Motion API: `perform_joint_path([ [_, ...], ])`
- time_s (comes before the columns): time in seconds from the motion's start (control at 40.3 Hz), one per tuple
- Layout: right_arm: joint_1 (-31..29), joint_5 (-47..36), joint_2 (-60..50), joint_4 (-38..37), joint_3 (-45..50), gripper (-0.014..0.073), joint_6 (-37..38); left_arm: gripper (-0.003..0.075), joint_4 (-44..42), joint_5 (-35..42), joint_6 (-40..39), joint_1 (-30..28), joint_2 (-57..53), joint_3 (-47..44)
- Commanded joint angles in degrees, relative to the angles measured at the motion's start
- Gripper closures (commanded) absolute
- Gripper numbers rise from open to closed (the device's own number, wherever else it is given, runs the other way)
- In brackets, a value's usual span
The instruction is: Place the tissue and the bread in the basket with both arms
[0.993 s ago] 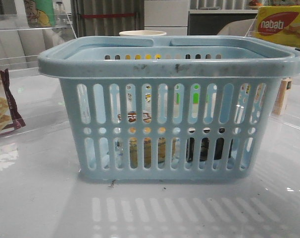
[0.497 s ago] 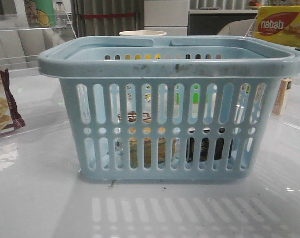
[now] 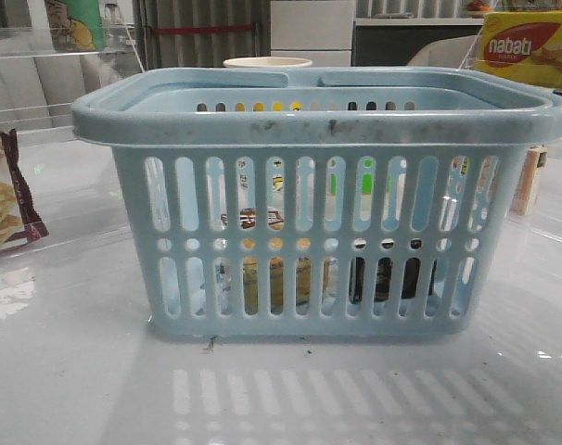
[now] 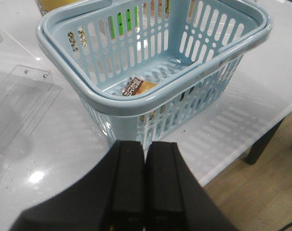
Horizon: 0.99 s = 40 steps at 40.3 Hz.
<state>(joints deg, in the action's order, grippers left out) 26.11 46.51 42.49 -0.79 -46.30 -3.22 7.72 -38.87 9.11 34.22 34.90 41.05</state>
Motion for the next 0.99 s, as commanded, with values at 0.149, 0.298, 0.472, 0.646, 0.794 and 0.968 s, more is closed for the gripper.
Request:
perform_joint_path([
  [0.149,0.1,-3.4,-0.3,-0.7,-1.6,0.0526,-0.5,0.0629,-1.6,20.6,-0.2,-12.5,-7.6,-8.6],
  [0.298,0.1,-3.4,-0.3,-0.7,-1.6,0.0526,-0.5,0.0629,-1.6,33.4,-0.2,-22.1,-16.5,-18.8],
  [0.472,0.1,-3.4,-0.3,-0.7,-1.6,0.0526,-0.5,0.0629,0.2,38.4,-0.2,-29.4,-25.5,-28.4],
  [0.646,0.1,-3.4,-0.3,-0.7,-1.6,0.0526,-0.5,0.0629,-6.7,38.5,-7.6,-28.7,-31.4,-35.1],
  [0.794,0.1,-3.4,-0.3,-0.7,-1.6,0.0526,-0.5,0.0629,-12.1,38.9,-15.3,-29.5,-32.8,-38.5],
  [0.968,0.1,-3.4,-0.3,-0.7,-1.6,0.0526,-0.5,0.0629,-12.1,40.3,-15.3,-31.2,-33.1,-40.8],
])
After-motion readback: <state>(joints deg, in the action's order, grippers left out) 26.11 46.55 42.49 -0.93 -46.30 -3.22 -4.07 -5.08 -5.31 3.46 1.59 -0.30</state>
